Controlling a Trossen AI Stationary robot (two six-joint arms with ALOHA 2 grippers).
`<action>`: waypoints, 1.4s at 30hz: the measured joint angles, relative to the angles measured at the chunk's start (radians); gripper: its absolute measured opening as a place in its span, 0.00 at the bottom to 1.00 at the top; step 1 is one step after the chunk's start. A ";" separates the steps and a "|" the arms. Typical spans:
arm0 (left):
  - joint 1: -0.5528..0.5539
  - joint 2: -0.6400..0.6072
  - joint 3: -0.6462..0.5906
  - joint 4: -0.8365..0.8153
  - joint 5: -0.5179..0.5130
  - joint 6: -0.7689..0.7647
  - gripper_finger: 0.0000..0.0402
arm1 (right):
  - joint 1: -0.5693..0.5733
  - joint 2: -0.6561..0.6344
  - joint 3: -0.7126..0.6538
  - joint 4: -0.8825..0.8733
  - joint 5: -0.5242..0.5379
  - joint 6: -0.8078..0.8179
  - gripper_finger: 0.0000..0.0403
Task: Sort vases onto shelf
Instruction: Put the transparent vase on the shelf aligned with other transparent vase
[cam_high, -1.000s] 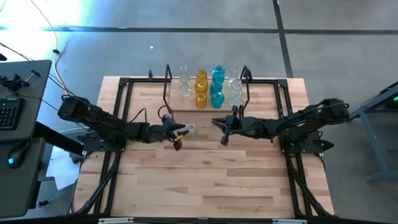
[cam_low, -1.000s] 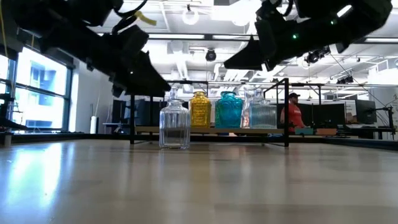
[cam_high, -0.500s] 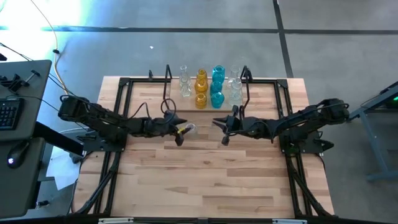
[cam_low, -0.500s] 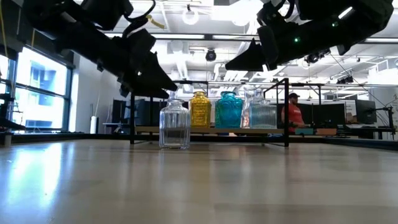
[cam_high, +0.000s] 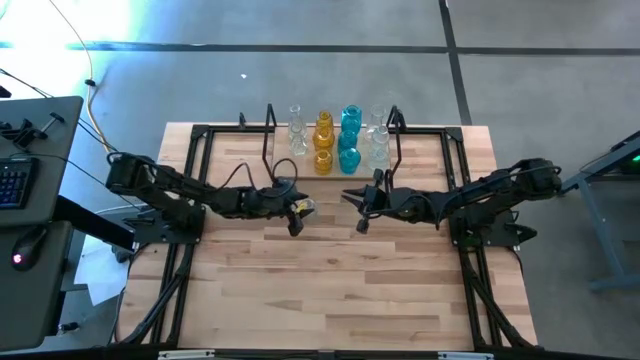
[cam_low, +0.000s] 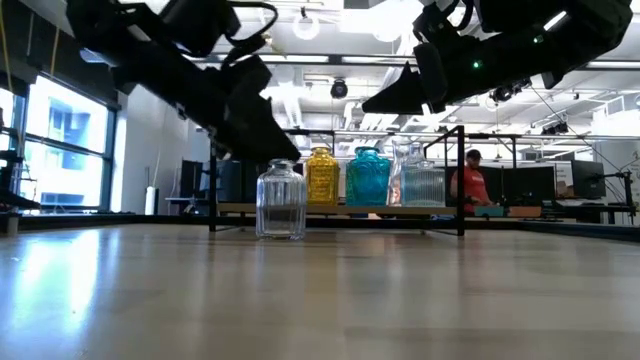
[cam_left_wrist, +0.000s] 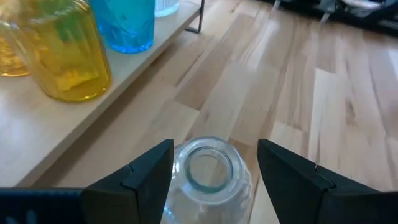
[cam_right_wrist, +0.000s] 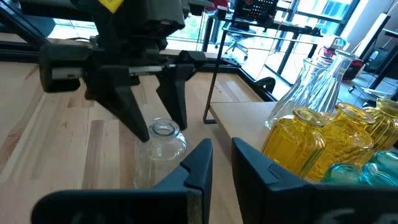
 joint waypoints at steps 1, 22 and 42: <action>0.001 0.014 0.011 -0.004 0.000 0.006 0.56 | 0.000 0.000 0.000 0.000 0.000 0.000 0.10; 0.006 0.043 0.066 -0.100 0.011 0.057 0.41 | 0.000 0.000 0.000 -0.001 0.000 -0.019 0.10; 0.175 -0.044 0.239 -0.397 -0.041 0.055 0.37 | 0.000 0.001 0.000 -0.002 0.000 -0.016 0.10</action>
